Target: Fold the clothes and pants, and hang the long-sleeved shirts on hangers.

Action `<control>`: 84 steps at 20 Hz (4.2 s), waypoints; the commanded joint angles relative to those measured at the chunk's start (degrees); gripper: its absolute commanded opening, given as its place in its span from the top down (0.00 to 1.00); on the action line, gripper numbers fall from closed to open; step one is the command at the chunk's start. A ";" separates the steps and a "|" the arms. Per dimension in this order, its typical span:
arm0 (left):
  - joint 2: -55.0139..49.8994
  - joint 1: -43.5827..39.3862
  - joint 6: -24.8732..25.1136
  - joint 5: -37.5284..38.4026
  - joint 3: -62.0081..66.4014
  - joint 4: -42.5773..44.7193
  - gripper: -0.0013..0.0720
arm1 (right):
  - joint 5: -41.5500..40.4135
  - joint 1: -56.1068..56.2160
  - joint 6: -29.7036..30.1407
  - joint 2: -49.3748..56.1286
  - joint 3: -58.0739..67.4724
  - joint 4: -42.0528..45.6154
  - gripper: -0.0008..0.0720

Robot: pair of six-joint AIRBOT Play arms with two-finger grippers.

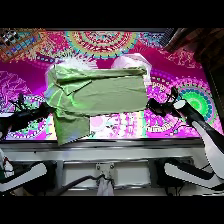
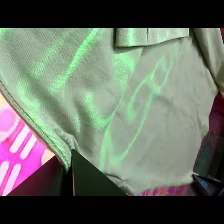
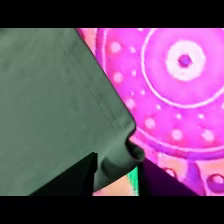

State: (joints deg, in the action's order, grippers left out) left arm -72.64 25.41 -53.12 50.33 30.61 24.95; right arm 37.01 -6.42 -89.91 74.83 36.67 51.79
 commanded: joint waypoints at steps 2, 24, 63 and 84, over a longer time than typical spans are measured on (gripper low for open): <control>0.07 0.07 0.04 -0.17 0.13 -0.59 0.97 | -1.25 0.63 0.22 1.22 0.33 -1.01 0.96; 35.67 -1.44 -1.97 6.36 55.36 -19.82 0.98 | 9.40 0.33 -6.43 -44.06 49.83 7.41 0.96; -24.15 -17.49 -15.91 8.15 55.82 37.83 0.98 | 27.61 2.58 -4.94 25.00 53.09 21.81 0.96; 2.29 -10.40 -32.46 19.15 29.14 41.59 0.95 | 28.72 -0.70 -15.74 -17.99 1.77 30.99 0.51</control>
State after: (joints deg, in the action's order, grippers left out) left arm -79.57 14.04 -79.48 77.52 70.76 67.90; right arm 72.51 -4.78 -99.20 66.57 53.32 83.29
